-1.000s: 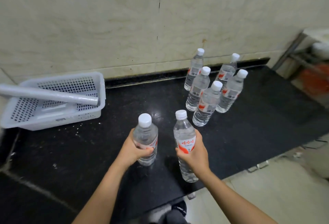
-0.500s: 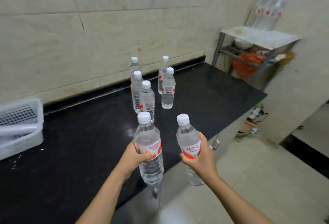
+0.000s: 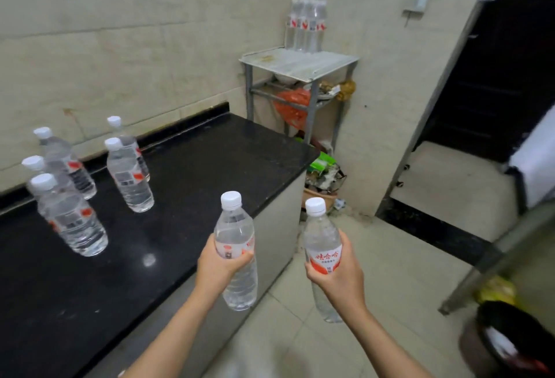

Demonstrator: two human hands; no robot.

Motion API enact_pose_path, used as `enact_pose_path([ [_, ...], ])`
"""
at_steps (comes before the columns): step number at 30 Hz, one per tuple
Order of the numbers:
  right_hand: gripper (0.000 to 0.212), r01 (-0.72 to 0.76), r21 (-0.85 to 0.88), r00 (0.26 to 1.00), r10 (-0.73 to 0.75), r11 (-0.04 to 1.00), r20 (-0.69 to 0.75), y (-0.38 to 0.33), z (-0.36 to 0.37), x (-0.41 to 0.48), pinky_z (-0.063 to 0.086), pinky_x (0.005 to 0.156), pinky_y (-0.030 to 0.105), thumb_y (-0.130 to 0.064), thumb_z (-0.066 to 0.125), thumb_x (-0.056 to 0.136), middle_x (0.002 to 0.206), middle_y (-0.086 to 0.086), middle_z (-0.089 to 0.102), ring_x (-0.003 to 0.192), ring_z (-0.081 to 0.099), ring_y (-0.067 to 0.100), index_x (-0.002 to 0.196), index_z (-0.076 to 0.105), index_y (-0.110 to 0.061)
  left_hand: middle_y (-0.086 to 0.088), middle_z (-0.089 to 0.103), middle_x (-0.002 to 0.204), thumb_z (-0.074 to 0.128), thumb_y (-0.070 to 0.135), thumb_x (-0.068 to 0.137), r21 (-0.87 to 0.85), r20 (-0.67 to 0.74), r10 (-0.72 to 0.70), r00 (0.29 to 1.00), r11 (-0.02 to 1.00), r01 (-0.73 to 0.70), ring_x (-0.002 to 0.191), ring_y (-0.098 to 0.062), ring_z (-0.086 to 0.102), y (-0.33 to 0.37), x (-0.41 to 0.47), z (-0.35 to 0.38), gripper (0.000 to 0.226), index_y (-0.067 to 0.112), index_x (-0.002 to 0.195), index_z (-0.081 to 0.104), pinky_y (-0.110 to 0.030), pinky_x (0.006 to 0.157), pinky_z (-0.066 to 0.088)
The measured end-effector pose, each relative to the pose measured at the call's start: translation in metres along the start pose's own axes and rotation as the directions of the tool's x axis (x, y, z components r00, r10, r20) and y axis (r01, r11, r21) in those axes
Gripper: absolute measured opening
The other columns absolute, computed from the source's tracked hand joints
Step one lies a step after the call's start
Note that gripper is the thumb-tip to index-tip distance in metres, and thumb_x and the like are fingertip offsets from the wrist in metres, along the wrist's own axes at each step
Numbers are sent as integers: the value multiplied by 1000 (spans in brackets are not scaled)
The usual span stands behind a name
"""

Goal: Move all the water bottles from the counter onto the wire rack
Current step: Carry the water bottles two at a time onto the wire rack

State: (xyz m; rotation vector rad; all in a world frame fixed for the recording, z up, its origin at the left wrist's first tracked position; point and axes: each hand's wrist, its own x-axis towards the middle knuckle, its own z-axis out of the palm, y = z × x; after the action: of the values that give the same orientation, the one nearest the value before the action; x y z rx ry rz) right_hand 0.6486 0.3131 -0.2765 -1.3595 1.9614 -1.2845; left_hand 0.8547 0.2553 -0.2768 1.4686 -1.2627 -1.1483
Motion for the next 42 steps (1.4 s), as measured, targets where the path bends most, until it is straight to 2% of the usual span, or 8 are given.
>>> enact_pose_path([
  [4, 74, -44, 11, 997, 44, 999, -63, 23, -28, 27, 43, 75, 27, -17, 79, 59, 102, -8, 56, 97, 59, 21, 124, 45, -25, -6, 69, 98, 74, 41, 35, -19, 15, 2, 1000, 1000, -1, 89, -23, 67, 10, 19, 44, 79, 15, 108, 57, -41, 80, 54],
  [10, 74, -84, 14, 988, 85, 996, -126, 40, -49, 87, 43, 77, 27, -18, 80, 60, 102, -8, 55, 97, 59, 20, 123, 43, -28, -10, 66, 101, 82, 13, 59, -48, -51, -13, 999, 999, 10, 93, -27, 63, 25, 75, 98, 55, 10, 108, 56, -32, 74, 46],
  [15, 74, -51, -1, 986, 50, 999, -158, 42, -64, 174, 46, 78, 30, -16, 80, 61, 100, -12, 55, 93, 56, 15, 112, 34, -43, -5, 65, 98, 75, 39, 42, -101, -42, 31, 999, 994, -35, 89, -23, 63, 52, 154, 148, 69, 15, 103, 56, -37, 80, 51],
  [19, 69, -47, -5, 983, 45, 999, -177, 42, -78, 242, 43, 77, 26, -10, 80, 61, 93, -28, 50, 87, 54, 9, 98, 35, -48, -4, 62, 93, 78, 31, 45, -95, 0, 71, 997, 993, -70, 87, -25, 61, 83, 214, 197, 59, 18, 96, 52, -37, 77, 49],
  [25, 73, -118, 26, 956, 121, 993, -267, 62, -87, 314, 43, 77, 28, -8, 80, 60, 94, -16, 56, 88, 57, 16, 108, 34, -39, 14, 61, 83, 67, 49, 32, -107, 104, 102, 989, 990, -91, 77, -8, 60, 109, 276, 258, 73, 22, 99, 52, -31, 72, 47],
  [30, 68, -178, 45, 950, 184, 983, -251, 85, -88, 351, 42, 71, 26, -8, 79, 60, 90, -28, 53, 78, 56, 1, 93, 36, -50, 14, 61, 78, 66, 51, 31, -42, 106, 55, 993, 998, -51, 75, -19, 61, 110, 309, 293, 63, 27, 88, 53, -31, 69, 45],
  [36, 70, -186, 37, 973, 190, 982, -131, 116, -88, 438, 43, 74, 28, -11, 80, 59, 93, -12, 58, 85, 57, 15, 108, 40, -42, 2, 67, 89, 67, 52, 35, 11, 8, 54, 999, 998, -54, 82, -20, 64, 122, 356, 327, 73, 22, 101, 56, -38, 76, 52],
  [42, 74, -66, 73, 997, 62, 995, 54, 123, -93, 558, 40, 75, 27, -19, 79, 63, 100, -9, 54, 87, 53, 14, 125, 39, -29, -3, 62, 94, 66, 56, 33, -21, -276, 56, 959, 998, -65, 87, -26, 61, 157, 402, 361, 77, 24, 100, 48, -47, 82, 51],
])
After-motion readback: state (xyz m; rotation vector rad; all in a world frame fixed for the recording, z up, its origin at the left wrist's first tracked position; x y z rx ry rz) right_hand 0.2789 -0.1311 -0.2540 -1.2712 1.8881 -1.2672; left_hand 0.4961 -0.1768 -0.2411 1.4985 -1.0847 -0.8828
